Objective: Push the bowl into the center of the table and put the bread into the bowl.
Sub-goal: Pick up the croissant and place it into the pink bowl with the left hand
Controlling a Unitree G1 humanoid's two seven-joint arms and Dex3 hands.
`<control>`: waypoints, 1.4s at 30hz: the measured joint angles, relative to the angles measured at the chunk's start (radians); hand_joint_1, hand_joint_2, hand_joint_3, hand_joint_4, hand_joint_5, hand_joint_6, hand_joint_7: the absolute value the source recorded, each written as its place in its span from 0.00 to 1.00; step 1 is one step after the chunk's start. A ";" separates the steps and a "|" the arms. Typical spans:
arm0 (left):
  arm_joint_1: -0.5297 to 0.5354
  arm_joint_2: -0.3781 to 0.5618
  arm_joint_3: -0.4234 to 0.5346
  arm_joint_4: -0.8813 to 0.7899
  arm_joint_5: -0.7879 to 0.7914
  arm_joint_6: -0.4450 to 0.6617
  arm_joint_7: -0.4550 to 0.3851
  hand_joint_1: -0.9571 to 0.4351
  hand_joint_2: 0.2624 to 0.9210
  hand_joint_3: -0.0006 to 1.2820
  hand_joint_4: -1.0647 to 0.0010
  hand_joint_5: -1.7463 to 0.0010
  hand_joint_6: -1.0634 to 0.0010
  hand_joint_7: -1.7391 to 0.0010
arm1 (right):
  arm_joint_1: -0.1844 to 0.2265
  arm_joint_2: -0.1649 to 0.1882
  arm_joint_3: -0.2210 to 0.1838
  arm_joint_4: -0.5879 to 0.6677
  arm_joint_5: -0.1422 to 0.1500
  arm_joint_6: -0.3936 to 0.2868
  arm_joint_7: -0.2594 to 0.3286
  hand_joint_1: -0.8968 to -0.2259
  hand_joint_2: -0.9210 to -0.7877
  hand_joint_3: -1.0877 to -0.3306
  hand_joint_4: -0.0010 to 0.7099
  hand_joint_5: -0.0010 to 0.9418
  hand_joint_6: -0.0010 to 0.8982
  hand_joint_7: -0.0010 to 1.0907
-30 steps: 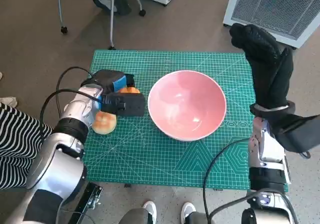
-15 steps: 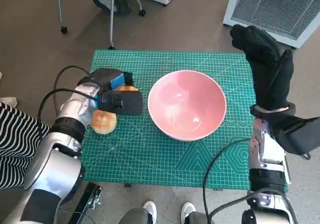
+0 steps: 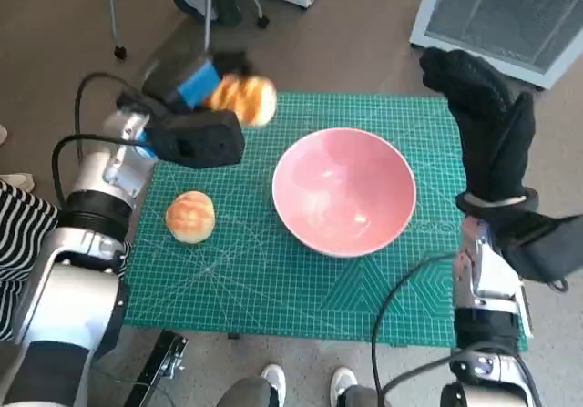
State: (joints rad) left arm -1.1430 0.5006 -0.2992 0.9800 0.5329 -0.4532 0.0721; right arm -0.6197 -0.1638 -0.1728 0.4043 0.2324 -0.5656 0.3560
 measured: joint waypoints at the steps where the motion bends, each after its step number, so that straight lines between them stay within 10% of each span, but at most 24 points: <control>1: 0.004 0.002 0.009 -0.035 -0.005 -0.005 0.001 0.69 1.00 0.03 0.31 0.38 0.38 0.33 | 0.000 0.000 0.000 0.000 0.000 0.000 0.000 0.27 0.00 0.59 0.26 0.00 0.08 0.41; 17: 0.130 -0.037 0.024 -0.376 -0.040 -0.073 -0.104 0.69 0.99 0.01 0.27 0.40 0.34 0.37 | 0.010 -0.001 -0.003 -0.004 0.001 0.000 0.000 0.25 0.00 0.59 0.24 0.00 0.08 0.41; 42: 0.126 -0.198 -0.159 -0.019 0.116 -0.138 -0.087 0.69 1.00 0.08 0.39 0.29 0.45 0.32 | 0.021 -0.017 -0.007 -0.018 -0.004 -0.012 -0.003 0.29 0.00 0.54 0.24 0.00 0.06 0.40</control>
State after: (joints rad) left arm -1.0171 0.3026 -0.4587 0.9614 0.6491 -0.5914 -0.0150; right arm -0.5991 -0.1806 -0.1794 0.3867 0.2288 -0.5775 0.3528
